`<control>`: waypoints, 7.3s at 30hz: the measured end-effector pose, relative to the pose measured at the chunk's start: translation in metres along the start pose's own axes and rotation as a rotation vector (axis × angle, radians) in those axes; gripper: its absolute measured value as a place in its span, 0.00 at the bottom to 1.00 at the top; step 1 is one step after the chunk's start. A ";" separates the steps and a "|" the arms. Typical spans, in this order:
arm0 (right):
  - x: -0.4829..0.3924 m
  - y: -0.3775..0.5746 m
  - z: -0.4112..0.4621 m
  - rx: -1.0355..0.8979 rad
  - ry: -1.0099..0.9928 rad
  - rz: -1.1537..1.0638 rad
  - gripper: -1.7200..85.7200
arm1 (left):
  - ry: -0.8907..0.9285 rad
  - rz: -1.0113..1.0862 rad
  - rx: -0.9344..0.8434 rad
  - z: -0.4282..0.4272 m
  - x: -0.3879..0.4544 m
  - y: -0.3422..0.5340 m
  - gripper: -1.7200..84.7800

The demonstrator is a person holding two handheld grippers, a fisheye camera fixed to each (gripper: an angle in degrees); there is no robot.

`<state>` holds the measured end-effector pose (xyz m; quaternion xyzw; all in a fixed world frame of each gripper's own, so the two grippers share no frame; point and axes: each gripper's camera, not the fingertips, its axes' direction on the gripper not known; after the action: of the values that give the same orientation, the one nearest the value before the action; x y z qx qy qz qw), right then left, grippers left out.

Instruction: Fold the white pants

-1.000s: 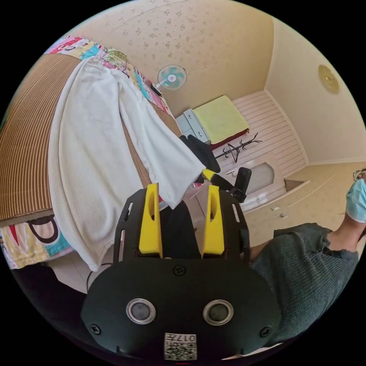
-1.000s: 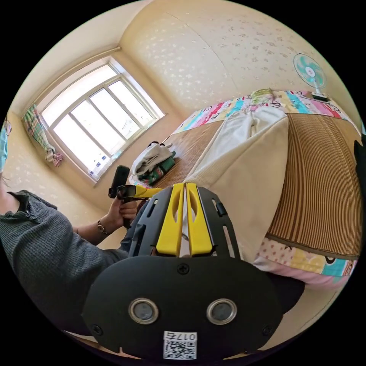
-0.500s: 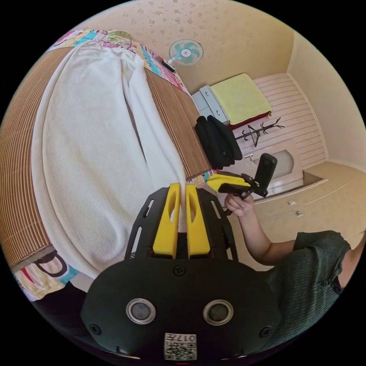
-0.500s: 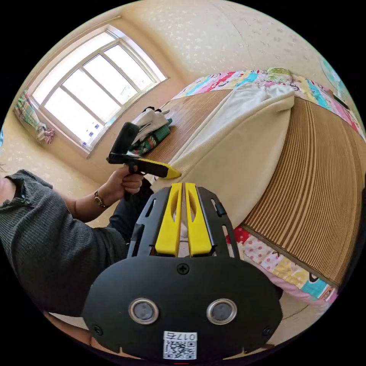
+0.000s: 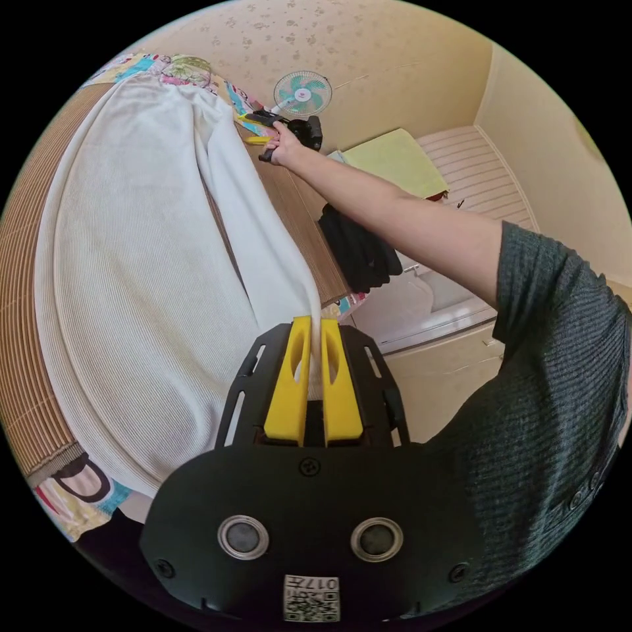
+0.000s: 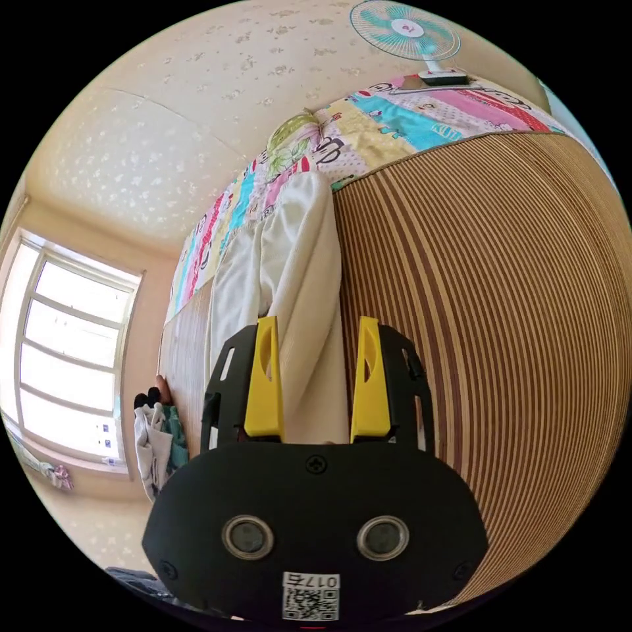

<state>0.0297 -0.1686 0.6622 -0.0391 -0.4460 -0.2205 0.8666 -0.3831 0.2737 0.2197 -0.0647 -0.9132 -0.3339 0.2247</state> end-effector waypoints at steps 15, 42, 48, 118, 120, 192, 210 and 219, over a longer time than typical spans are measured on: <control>-0.312 0.023 0.110 0.228 0.454 -0.719 0.06 | 0.089 0.023 0.173 -0.069 -0.021 0.058 0.02; -0.031 0.444 -0.083 -0.253 0.083 -0.241 0.11 | -0.314 -0.257 -0.003 -0.081 -0.051 0.115 0.07; -0.036 0.428 -0.083 -0.288 0.124 -0.278 0.08 | -0.165 -0.317 0.145 -0.089 -0.048 0.120 0.14; -0.094 0.411 -0.061 -0.432 0.180 -0.384 0.05 | -0.122 0.016 0.049 -0.095 0.037 0.120 0.01; -0.078 0.405 -0.054 -0.457 0.190 -0.329 0.05 | -0.414 -0.020 0.004 -0.089 0.038 0.127 0.02; 0.094 0.279 -0.186 -0.270 -0.788 -0.375 0.03 | 0.198 0.044 0.320 -0.279 -0.100 -0.013 0.08; -0.077 0.413 -0.563 0.340 -0.968 -1.077 0.07 | 0.273 0.899 0.749 -0.432 0.290 0.076 0.09; -0.077 0.283 -0.457 0.152 -0.726 -0.686 0.06 | 0.048 0.443 0.721 -0.416 0.220 -0.026 0.08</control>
<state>0.4541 -0.0080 0.3644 0.0988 -0.7205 -0.4318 0.5335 -0.4331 -0.0186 0.5855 -0.1689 -0.9301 0.0617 0.3204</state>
